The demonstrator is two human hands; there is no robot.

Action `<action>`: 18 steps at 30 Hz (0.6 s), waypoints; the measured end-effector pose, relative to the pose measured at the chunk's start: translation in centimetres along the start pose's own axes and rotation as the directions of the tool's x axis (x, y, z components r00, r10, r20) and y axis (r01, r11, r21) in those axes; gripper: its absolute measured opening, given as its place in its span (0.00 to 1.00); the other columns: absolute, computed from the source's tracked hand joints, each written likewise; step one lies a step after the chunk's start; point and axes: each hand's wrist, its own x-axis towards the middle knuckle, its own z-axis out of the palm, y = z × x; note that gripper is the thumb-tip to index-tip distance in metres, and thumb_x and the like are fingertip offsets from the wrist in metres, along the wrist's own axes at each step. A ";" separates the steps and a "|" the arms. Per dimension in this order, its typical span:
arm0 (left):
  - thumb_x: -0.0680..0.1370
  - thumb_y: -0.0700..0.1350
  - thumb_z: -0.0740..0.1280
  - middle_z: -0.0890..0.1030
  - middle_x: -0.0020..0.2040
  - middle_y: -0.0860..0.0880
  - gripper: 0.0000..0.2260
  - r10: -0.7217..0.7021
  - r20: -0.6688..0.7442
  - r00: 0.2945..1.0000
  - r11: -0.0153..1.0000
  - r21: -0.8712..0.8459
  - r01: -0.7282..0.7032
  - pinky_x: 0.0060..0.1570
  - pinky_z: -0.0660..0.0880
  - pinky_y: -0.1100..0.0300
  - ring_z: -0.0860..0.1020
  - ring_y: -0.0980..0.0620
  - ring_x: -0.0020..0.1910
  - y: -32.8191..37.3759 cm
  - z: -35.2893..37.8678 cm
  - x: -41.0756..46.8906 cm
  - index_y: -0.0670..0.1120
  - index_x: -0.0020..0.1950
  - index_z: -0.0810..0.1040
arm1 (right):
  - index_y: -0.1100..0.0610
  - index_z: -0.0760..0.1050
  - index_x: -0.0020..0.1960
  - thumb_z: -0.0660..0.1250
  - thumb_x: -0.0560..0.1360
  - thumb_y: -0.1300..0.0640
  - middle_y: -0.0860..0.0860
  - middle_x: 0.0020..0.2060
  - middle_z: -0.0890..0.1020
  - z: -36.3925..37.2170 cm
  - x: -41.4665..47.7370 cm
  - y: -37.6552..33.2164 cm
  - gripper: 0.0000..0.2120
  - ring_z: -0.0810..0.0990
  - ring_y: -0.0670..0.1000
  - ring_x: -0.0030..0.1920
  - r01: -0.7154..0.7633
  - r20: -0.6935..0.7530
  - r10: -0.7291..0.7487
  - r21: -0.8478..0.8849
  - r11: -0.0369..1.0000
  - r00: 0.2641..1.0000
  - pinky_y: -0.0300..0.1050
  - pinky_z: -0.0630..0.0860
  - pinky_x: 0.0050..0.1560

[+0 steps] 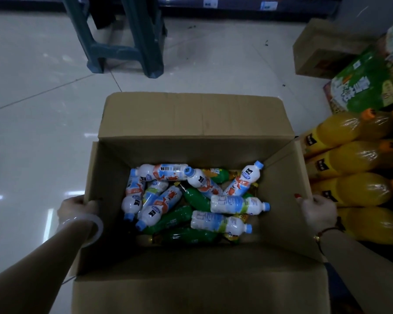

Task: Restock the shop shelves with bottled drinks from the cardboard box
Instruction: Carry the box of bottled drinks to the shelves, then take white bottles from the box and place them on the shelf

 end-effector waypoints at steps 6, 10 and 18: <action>0.72 0.39 0.68 0.79 0.41 0.37 0.12 -0.037 0.001 0.999 0.999 -0.011 0.037 0.51 0.75 0.46 0.79 0.36 0.45 -0.3 1.7 1.4 0.35 0.52 0.80 | 0.62 0.75 0.61 0.68 0.75 0.54 0.61 0.58 0.78 2.0 1.7 0.0 0.18 0.75 0.63 0.60 -0.018 -0.005 0.018 -0.041 0.999 1.000 0.55 0.72 0.57; 0.73 0.40 0.68 0.78 0.40 0.39 0.11 -0.035 0.017 0.999 0.999 0.004 0.035 0.49 0.74 0.47 0.78 0.38 0.43 -0.1 1.9 1.8 0.36 0.53 0.81 | 0.62 0.74 0.63 0.67 0.75 0.55 0.60 0.59 0.77 2.5 2.4 -0.1 0.19 0.74 0.62 0.61 -0.021 -0.001 0.021 -0.045 0.999 1.000 0.54 0.71 0.58; 0.72 0.38 0.68 0.81 0.46 0.35 0.12 -0.087 0.034 0.996 0.996 0.020 0.086 0.51 0.74 0.47 0.79 0.35 0.47 -0.1 2.2 1.2 0.36 0.55 0.80 | 0.64 0.72 0.65 0.66 0.77 0.57 0.62 0.63 0.75 1.9 2.3 0.4 0.19 0.71 0.63 0.64 -0.042 0.050 0.049 -0.135 0.990 0.998 0.53 0.69 0.63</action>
